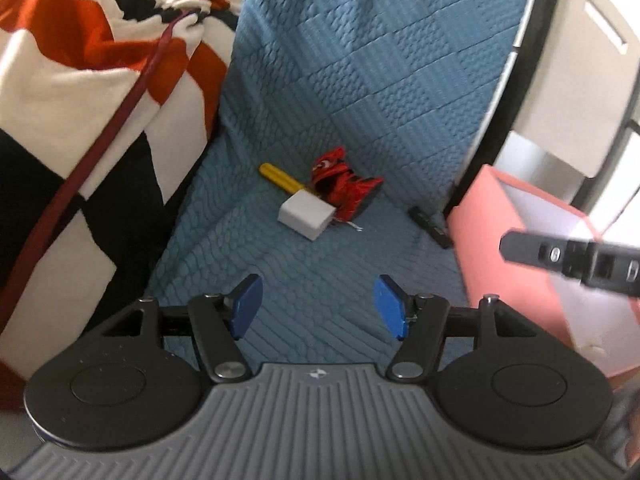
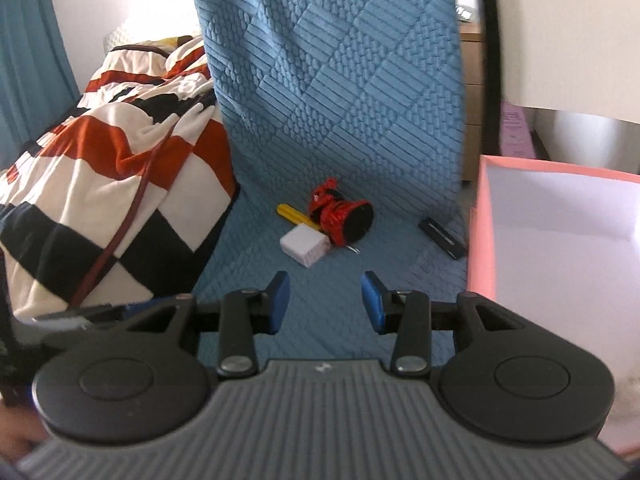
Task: Organize rigid objects
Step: 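Grasp the red toy figure with the right gripper while the left grasps the white plug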
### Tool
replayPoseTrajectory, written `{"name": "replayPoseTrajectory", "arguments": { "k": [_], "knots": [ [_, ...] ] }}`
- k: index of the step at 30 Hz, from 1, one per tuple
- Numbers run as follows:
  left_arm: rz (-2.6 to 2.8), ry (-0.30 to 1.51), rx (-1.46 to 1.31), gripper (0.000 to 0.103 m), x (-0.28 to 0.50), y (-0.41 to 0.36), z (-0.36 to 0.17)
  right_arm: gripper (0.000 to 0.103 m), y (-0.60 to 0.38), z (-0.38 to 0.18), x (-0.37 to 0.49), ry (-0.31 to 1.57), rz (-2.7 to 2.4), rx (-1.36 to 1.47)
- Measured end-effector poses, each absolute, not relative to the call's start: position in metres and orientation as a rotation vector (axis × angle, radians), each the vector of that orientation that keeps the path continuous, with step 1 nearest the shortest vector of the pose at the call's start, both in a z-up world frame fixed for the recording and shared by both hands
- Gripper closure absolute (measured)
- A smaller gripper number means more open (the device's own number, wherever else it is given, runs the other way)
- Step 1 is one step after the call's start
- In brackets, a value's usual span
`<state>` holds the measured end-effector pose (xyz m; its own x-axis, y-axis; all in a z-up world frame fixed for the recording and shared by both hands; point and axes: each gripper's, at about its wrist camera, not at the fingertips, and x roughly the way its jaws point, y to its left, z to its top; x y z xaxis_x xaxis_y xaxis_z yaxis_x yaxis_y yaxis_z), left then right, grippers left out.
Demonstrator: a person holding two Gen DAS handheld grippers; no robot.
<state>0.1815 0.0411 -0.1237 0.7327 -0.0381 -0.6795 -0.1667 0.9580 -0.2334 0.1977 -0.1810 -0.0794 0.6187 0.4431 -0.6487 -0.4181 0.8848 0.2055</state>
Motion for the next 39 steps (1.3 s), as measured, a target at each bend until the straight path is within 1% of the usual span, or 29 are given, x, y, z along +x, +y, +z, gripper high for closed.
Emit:
{"name": "replayPoseTrajectory", "arguments": {
  "k": [10,15,16,19,22,25,28,39],
  "knots": [
    [0.104,0.820,-0.314,0.034,0.236,0.078,-0.161,0.060,-0.140,-0.100,0.261,0.719,0.573,0.007],
    [0.081,0.852,-0.321,0.034,0.264,0.086,-0.169,0.060,-0.120,-0.114,0.296,0.711,0.626,-0.028],
    [0.075,0.853,-0.306,0.035,0.270,0.085,-0.171,0.058,-0.117,-0.118,0.303,0.707,0.641,-0.038],
    [0.072,0.871,-0.293,0.035,0.290,0.086,-0.177,0.047,-0.112,-0.128,0.327,0.710,0.661,-0.040],
    [0.055,0.869,-0.303,0.035,0.307,0.086,-0.181,0.043,-0.111,-0.132,0.351,0.711,0.683,-0.019],
    [0.042,0.876,-0.279,0.035,0.324,0.085,-0.186,0.031,-0.106,-0.137,0.371,0.714,0.718,-0.001],
    [0.012,0.896,-0.256,0.035,0.343,0.082,-0.192,0.027,-0.096,-0.144,0.387,0.731,0.733,-0.028],
    [-0.035,0.939,-0.196,0.034,0.382,0.069,-0.211,0.026,-0.053,-0.193,0.437,0.882,0.754,-0.159]
  ]
}}
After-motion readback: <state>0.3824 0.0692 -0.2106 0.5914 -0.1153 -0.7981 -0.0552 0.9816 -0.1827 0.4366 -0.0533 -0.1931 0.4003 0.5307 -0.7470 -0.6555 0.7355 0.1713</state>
